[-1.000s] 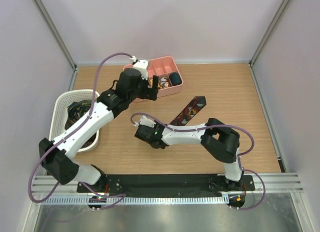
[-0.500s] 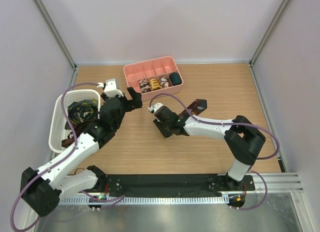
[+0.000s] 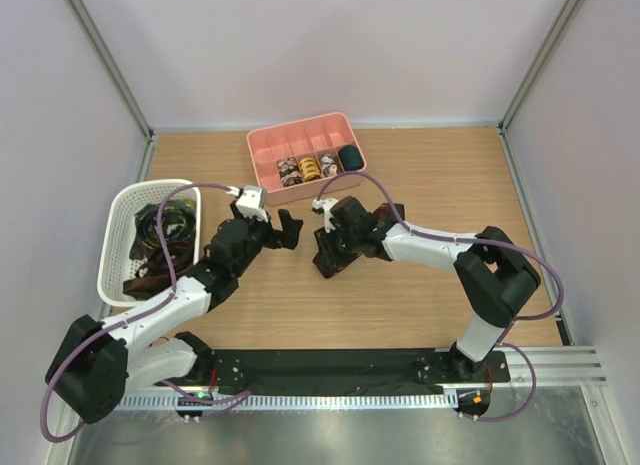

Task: Roll the ties
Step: Roll the tie

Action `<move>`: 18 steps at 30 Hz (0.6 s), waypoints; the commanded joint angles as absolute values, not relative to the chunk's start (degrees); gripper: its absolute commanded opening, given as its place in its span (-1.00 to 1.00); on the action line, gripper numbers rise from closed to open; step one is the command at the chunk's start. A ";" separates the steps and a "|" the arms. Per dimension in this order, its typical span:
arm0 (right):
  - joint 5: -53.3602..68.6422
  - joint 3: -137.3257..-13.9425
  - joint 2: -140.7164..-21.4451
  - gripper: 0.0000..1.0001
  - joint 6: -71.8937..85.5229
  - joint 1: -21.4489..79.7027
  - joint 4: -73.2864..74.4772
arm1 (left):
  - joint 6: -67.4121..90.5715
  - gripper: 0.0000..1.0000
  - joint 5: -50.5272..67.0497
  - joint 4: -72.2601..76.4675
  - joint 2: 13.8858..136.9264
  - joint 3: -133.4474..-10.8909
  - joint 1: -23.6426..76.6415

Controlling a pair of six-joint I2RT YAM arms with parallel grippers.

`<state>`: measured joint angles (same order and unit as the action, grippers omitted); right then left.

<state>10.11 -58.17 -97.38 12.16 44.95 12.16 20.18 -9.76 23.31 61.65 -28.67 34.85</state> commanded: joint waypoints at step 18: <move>34.36 -52.29 -104.06 -0.98 16.96 33.23 8.96 | 2.20 0.99 13.97 18.82 77.60 -33.65 42.27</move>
<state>33.80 -54.96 -101.25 17.08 33.52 4.58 5.72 10.46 21.10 75.99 -29.80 41.91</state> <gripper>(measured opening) 0.391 0.996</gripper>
